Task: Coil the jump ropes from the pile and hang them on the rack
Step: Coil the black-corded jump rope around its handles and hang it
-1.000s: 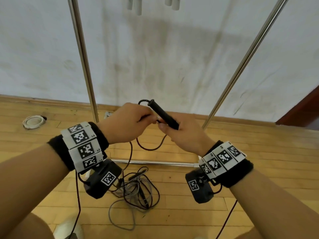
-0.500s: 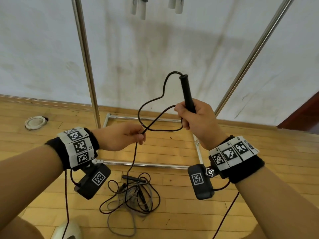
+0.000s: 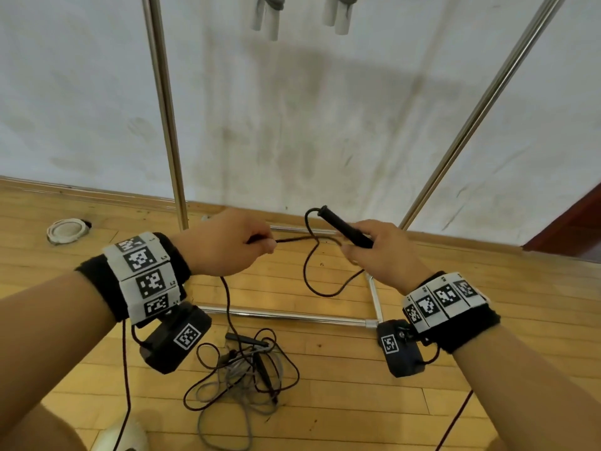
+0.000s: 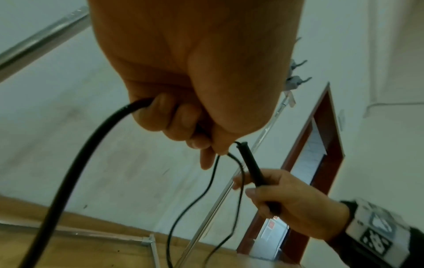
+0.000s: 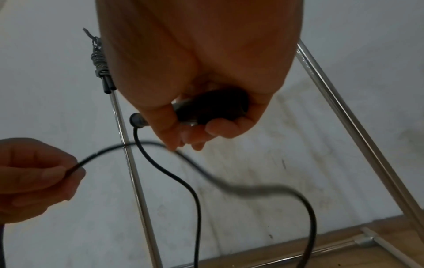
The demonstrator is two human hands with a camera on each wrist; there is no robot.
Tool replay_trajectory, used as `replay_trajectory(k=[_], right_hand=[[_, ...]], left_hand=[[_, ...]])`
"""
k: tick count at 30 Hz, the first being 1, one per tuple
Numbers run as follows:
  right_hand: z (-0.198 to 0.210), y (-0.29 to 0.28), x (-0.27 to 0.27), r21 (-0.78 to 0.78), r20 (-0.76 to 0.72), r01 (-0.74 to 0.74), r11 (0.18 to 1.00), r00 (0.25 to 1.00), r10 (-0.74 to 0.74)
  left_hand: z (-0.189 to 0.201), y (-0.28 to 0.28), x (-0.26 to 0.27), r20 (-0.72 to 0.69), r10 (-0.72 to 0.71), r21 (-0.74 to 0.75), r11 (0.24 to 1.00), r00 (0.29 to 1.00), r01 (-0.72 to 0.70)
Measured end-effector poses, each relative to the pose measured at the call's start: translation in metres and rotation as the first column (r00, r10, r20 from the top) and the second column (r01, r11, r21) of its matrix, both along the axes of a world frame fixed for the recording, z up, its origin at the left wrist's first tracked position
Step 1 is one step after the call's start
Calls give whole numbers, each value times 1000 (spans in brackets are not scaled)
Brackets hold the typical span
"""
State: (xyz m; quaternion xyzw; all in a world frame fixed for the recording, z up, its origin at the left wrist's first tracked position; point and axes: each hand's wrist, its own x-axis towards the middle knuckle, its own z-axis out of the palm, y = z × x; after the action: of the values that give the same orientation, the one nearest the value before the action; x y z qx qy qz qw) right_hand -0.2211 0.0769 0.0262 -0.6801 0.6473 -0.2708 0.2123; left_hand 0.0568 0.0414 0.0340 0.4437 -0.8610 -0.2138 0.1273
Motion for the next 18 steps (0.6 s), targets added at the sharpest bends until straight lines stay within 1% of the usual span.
replay_trajectory(k=[1,2,4,6,8,10,11,13,15,18], right_hand=[[0,0,3,-17,-19,-16,1000,1000,15],[1,1,6,-31,-4,-36,999,999,36],[2,4,16,-53,85,-96,994,991,101],[0,8,28,-90,139,-162,983,975,174],[-1,11,39,-100,162,-188,977,966,203],[-2,10,46,-91,193,-169,981,964,184],[-1,9,47,-89,208,-158,983,963,174],[0,8,49,-87,239,-162,983,954,179],[1,7,49,-90,229,-167,982,956,183],[7,3,45,-139,210,-110,984,968,138]], left_hand=[[0,3,-4,34,-32,-23,999,999,33],[0,5,-8,63,-58,-42,997,996,61],[0,9,-16,80,-81,-77,993,994,87],[1,12,-22,25,-70,-108,992,997,73],[3,14,-25,-87,-42,-109,994,995,32],[5,15,-25,-199,-8,-67,998,980,-5],[5,15,-24,-231,2,-44,999,973,-12],[3,14,-21,-248,10,-12,1000,969,-13],[0,13,-19,-254,15,54,999,967,-2],[-7,11,-14,-222,-24,241,967,975,79]])
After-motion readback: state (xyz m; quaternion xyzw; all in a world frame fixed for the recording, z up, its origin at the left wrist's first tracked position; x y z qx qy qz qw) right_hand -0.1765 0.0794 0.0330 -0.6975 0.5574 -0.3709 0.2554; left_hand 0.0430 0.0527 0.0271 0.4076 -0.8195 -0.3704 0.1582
